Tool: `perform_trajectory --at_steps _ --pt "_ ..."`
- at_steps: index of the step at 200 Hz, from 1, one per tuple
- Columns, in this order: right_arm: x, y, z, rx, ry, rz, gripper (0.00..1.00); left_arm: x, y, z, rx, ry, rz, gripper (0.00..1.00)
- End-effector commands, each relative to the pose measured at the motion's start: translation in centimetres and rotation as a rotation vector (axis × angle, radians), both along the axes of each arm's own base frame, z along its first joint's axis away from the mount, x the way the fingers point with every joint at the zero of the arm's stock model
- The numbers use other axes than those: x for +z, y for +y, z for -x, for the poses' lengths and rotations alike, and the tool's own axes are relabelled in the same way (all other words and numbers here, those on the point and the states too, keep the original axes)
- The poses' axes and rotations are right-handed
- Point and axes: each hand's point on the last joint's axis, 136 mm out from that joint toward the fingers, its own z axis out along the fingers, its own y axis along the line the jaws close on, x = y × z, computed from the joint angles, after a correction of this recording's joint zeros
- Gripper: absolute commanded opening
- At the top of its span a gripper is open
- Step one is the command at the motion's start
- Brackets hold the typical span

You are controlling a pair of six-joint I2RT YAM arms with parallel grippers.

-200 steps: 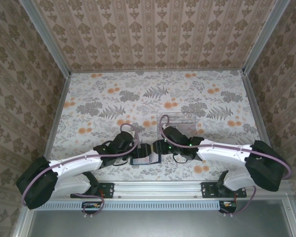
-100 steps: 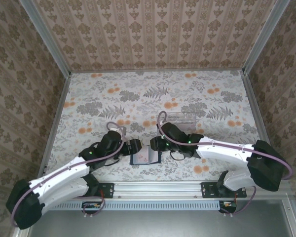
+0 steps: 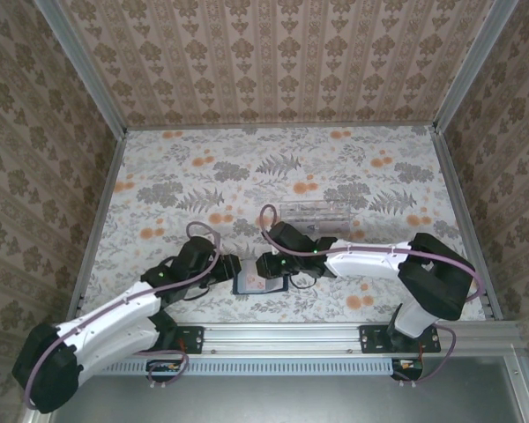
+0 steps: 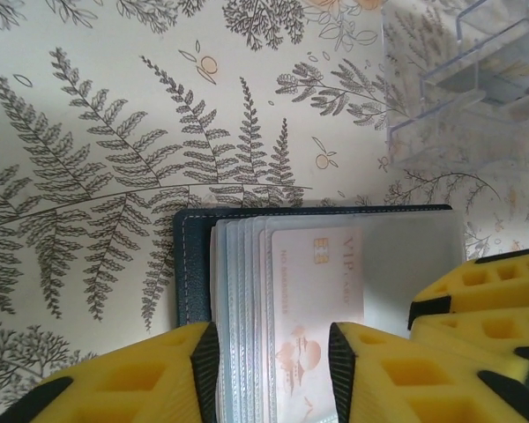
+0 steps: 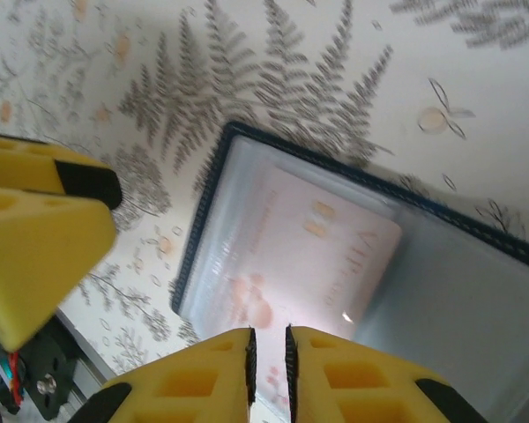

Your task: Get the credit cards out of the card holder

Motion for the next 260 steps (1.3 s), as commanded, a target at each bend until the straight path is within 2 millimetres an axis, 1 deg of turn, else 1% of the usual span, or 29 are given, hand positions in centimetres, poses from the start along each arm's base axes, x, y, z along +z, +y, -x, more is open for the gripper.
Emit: perform_trajectory --at_steps 1,11,38,54,93,110,130,163,202,234,260 --pt "-0.3 -0.3 0.7 -0.001 0.064 -0.053 0.21 0.6 -1.4 -0.3 -0.039 -0.018 0.04 0.36" --pt "-1.0 -0.6 0.8 -0.006 0.087 -0.052 0.21 0.5 -1.7 -0.3 -0.048 -0.015 0.034 0.35" --pt "-2.6 -1.2 0.6 -0.029 0.144 -0.073 0.21 0.2 -2.6 -0.2 -0.08 -0.013 0.01 0.28" --pt "-2.7 -1.0 0.5 -0.028 0.153 -0.095 0.21 -0.1 -3.1 -0.1 -0.093 -0.007 0.002 0.21" --pt "-2.7 -0.5 0.3 -0.018 0.153 -0.112 0.22 -1.4 -3.2 0.2 -0.104 0.021 -0.04 0.14" --pt "-2.8 -0.4 0.3 -0.016 0.159 -0.117 0.22 -2.3 -2.9 0.3 -0.096 0.043 -0.061 0.14" --pt "-2.9 -0.4 0.3 -0.016 0.163 -0.121 0.23 -3.3 -2.5 0.7 -0.088 0.074 -0.085 0.11" --pt "-3.3 -0.5 0.3 -0.023 0.176 -0.119 0.23 -4.2 -2.2 1.0 -0.081 0.105 -0.107 0.11" --pt "-3.8 -1.1 0.3 -0.044 0.186 -0.087 0.23 -4.5 -1.9 1.2 -0.074 0.114 -0.129 0.1" --pt "-3.5 -1.9 0.3 -0.053 0.168 -0.061 0.25 -4.6 -1.8 1.3 -0.073 0.115 -0.143 0.09" --pt "-3.3 -2.1 0.4 -0.054 0.163 -0.061 0.25 -4.7 -1.7 1.4 -0.073 0.116 -0.151 0.09"
